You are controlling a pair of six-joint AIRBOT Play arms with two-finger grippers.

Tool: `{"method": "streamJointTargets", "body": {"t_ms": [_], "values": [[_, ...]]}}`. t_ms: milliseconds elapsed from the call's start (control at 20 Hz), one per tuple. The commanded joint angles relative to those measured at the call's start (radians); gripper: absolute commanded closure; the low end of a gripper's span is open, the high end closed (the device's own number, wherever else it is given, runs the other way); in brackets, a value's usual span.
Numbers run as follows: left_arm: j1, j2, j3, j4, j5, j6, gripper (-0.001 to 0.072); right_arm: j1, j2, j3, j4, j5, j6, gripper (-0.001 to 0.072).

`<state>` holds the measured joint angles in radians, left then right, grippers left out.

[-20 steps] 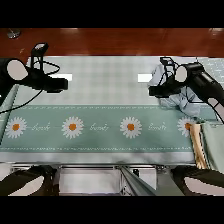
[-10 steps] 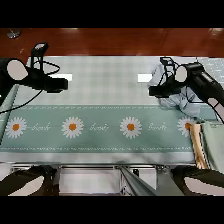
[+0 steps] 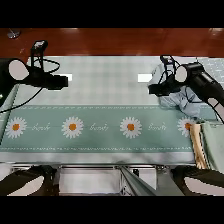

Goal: Fold the shirts.

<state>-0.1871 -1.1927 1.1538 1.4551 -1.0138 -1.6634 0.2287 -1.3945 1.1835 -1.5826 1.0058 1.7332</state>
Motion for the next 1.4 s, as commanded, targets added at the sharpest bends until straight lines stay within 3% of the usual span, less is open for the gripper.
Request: {"method": "streamJointTargets", "body": {"t_ms": [0, 50, 100, 150, 200, 300, 600, 850, 900, 1000, 1150, 1350], "values": [[0.000, -0.017, 0.000, 0.000, 0.141, 0.000, 0.0690, -0.006, -0.001, 0.000, -0.154, -0.225, 0.019, 0.0352], [0.000, -0.023, 0.000, 0.000, 0.193, 0.000, 0.0690, -0.016, -0.001, 0.000, -0.216, -0.291, 0.060, 0.0083], [0.000, -0.032, 0.000, 0.000, 0.243, 0.000, 0.0670, -0.035, -0.001, 0.000, -0.293, -0.353, 0.110, 0.0081], [0.000, -0.045, 0.000, 0.000, 0.275, 0.000, 0.0460, -0.067, -0.003, 0.006, -0.351, -0.380, 0.176, 0.0081], [0.000, -0.060, 0.000, 0.000, 0.297, 0.000, 0.0016, -0.108, -0.007, 0.011, -0.375, -0.391, 0.235, 0.0081], [0.007, -0.086, 0.002, 0.001, 0.308, -0.002, 0.0005, -0.213, -0.030, 0.013, -0.369, -0.395, 0.303, 0.0081], [0.019, -0.126, 0.001, 0.001, 0.291, 0.000, 0.0006, -0.416, -0.182, 0.013, -0.256, -0.329, 0.304, 0.0082], [0.012, -0.175, 0.000, -0.004, 0.135, 0.020, 0.0006, -0.450, -0.274, 0.043, -0.064, -0.158, 0.153, 0.0112], [0.013, -0.185, 0.000, -0.004, 0.092, 0.020, 0.0006, -0.450, -0.286, 0.067, -0.035, -0.101, 0.111, 0.0222], [0.024, -0.185, 0.003, -0.003, 0.035, 0.020, 0.0006, -0.450, -0.288, 0.138, 0.041, -0.005, 0.003, 0.0684], [0.077, -0.150, 0.042, -0.003, -0.063, 0.031, 0.0007, -0.443, -0.234, 0.319, 0.128, 0.090, -0.082, 0.0687], [0.109, 0.000, 0.026, -0.006, -0.131, 0.040, 0.0007, -0.392, -0.031, 0.525, 0.171, 0.001, -0.098, 0.0687]]}}
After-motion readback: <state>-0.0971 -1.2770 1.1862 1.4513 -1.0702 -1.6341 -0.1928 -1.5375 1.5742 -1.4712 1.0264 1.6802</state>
